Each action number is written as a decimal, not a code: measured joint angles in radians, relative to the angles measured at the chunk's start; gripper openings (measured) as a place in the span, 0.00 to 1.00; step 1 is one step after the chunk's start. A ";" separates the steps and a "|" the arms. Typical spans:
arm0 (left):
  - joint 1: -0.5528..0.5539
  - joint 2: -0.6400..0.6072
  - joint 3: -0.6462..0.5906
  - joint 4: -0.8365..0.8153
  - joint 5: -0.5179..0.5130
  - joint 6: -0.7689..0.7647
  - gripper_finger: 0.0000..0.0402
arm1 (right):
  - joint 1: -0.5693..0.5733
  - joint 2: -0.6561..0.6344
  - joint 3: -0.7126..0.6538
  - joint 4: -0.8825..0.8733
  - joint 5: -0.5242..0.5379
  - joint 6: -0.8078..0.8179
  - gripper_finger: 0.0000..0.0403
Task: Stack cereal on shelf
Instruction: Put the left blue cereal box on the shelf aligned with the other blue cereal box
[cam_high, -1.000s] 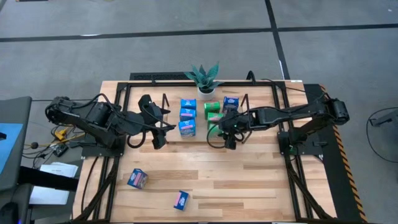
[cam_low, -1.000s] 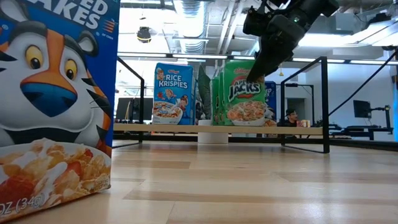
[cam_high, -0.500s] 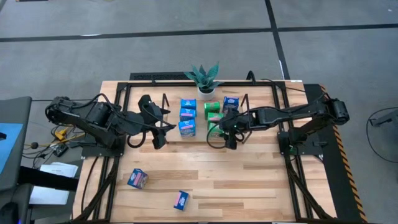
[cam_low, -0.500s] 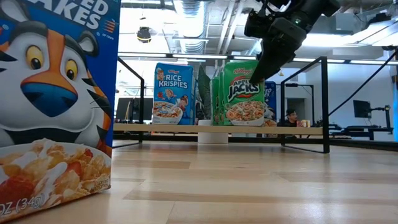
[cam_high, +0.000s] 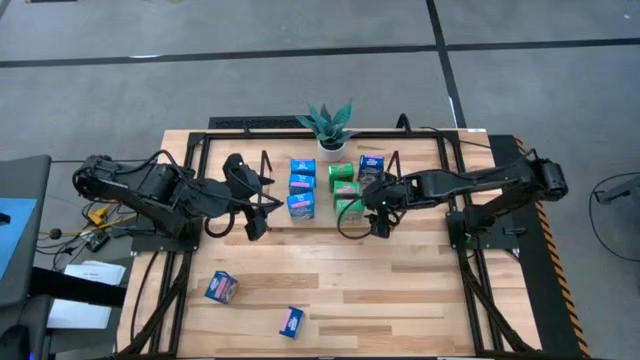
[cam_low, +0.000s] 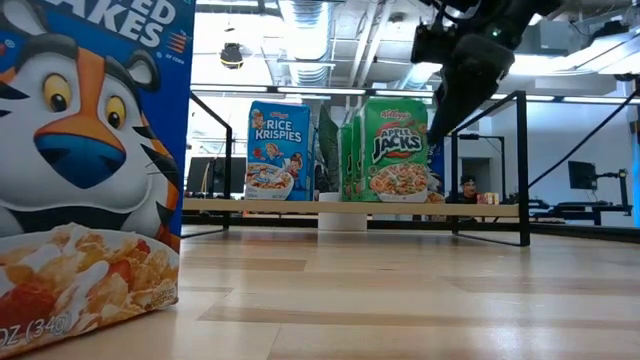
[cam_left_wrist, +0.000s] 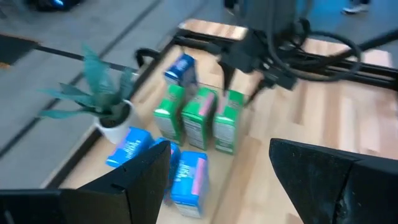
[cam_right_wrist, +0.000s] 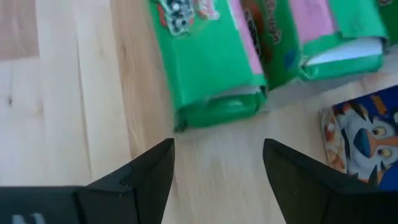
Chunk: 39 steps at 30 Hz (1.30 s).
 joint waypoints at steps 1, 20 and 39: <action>0.000 0.000 0.000 0.000 0.023 -0.003 0.66 | 0.004 -0.012 0.000 -0.023 0.001 0.007 0.67; -0.353 0.116 0.000 -0.454 0.412 -0.860 0.66 | 0.119 -0.126 -0.001 -0.047 0.016 0.199 0.67; -0.742 0.340 0.000 -0.611 0.440 -1.460 0.71 | 0.147 0.049 -0.001 0.065 0.007 0.226 0.67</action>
